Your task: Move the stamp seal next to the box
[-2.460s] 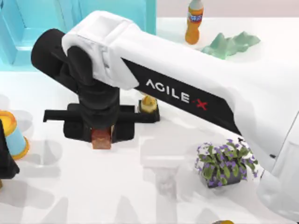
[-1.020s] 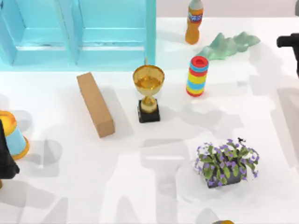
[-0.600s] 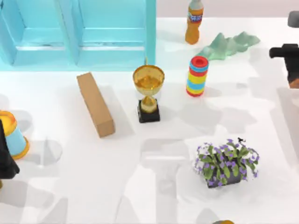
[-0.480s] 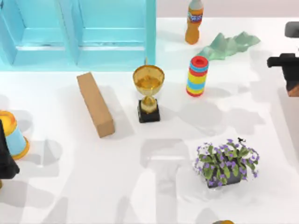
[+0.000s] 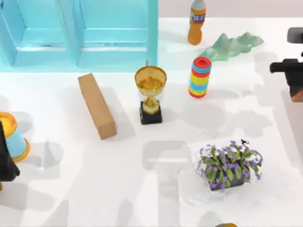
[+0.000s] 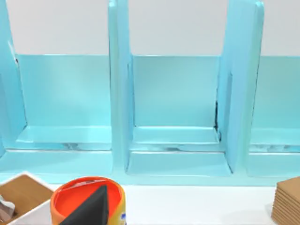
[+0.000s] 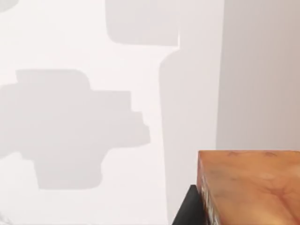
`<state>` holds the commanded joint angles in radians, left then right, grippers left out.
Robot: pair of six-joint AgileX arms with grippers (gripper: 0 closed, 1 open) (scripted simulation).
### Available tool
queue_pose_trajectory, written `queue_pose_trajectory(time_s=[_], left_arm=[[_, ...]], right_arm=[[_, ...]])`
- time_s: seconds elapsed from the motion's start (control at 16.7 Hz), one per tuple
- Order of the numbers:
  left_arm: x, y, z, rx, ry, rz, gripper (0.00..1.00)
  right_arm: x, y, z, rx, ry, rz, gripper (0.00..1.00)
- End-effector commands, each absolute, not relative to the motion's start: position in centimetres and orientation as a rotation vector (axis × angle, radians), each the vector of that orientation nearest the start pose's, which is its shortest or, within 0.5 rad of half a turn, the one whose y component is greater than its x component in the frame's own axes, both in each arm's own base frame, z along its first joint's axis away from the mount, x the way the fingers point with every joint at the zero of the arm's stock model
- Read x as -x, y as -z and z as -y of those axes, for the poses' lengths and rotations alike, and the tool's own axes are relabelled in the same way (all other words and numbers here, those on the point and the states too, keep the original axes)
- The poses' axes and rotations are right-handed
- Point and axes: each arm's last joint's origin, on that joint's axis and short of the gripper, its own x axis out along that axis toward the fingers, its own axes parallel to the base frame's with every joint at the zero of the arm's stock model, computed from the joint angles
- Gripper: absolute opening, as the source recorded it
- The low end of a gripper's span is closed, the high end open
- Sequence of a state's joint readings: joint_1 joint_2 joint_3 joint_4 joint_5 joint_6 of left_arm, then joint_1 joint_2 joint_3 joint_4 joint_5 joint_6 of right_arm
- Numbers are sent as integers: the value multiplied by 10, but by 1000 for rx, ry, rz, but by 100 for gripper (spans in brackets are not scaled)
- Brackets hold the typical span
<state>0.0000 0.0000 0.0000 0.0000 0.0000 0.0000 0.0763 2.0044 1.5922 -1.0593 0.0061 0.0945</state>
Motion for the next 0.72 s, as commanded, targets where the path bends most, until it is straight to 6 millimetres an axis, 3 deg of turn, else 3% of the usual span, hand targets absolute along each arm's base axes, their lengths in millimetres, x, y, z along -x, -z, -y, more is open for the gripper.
queue_pose_trajectory(time_s=[0.6,0.72], left_arm=[[-106,-160,1,0,0,0,100],[-106,-160,1,0,0,0,100]], right_arm=[[-394,-198,-34,-11,5,-1472,98],[-394,-198,-34,-11,5,-1472,100]])
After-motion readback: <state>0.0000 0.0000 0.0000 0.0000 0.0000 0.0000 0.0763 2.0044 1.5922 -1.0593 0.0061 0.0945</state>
